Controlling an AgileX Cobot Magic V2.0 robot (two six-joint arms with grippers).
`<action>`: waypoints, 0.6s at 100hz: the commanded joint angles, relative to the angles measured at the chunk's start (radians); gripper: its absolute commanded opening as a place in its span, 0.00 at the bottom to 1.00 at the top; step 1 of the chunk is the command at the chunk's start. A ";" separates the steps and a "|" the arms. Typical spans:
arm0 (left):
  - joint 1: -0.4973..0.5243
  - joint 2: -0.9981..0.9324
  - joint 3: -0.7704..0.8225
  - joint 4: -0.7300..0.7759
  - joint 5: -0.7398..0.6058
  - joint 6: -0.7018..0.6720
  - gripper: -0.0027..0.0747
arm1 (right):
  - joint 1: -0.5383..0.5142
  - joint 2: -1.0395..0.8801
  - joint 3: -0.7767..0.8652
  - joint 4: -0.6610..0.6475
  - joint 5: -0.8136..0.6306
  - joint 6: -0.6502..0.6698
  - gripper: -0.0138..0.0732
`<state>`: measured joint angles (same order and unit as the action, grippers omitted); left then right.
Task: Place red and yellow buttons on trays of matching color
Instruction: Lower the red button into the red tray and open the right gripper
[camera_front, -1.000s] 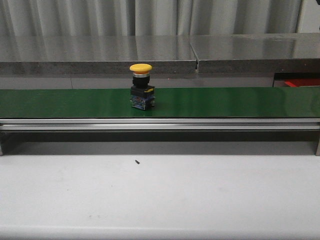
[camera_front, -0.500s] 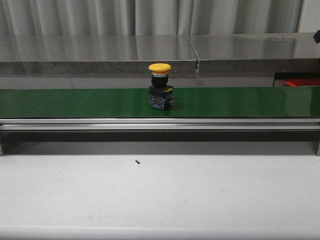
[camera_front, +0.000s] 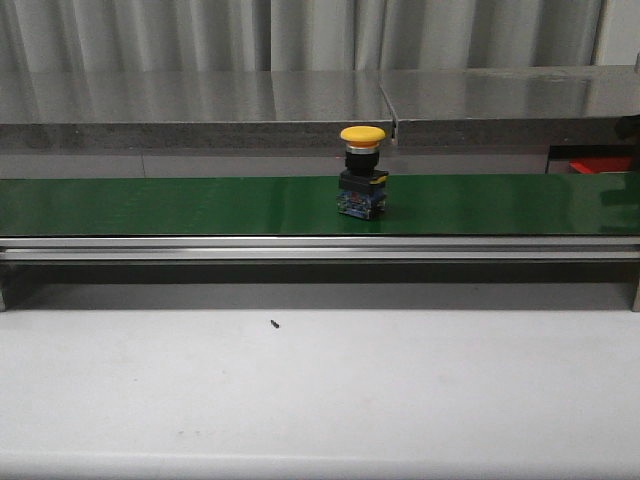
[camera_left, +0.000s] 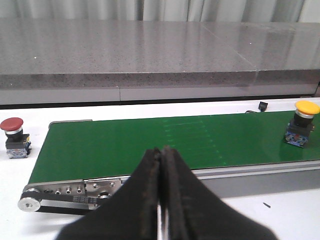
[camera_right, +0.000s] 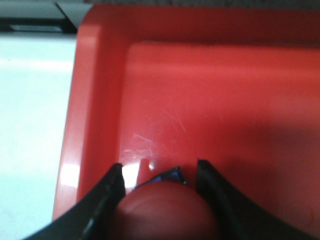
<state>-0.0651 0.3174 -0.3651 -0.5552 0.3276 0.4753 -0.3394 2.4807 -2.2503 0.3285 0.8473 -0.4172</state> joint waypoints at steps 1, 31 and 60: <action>-0.009 0.008 -0.026 -0.023 -0.070 0.003 0.01 | -0.005 -0.072 -0.035 0.013 -0.036 -0.012 0.36; -0.009 0.008 -0.026 -0.023 -0.070 0.003 0.01 | -0.005 -0.122 -0.038 0.014 -0.043 -0.012 0.90; -0.009 0.008 -0.026 -0.023 -0.070 0.003 0.01 | -0.005 -0.258 -0.037 0.014 0.059 -0.021 0.89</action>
<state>-0.0651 0.3174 -0.3651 -0.5552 0.3269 0.4753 -0.3394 2.3468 -2.2542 0.3281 0.9001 -0.4172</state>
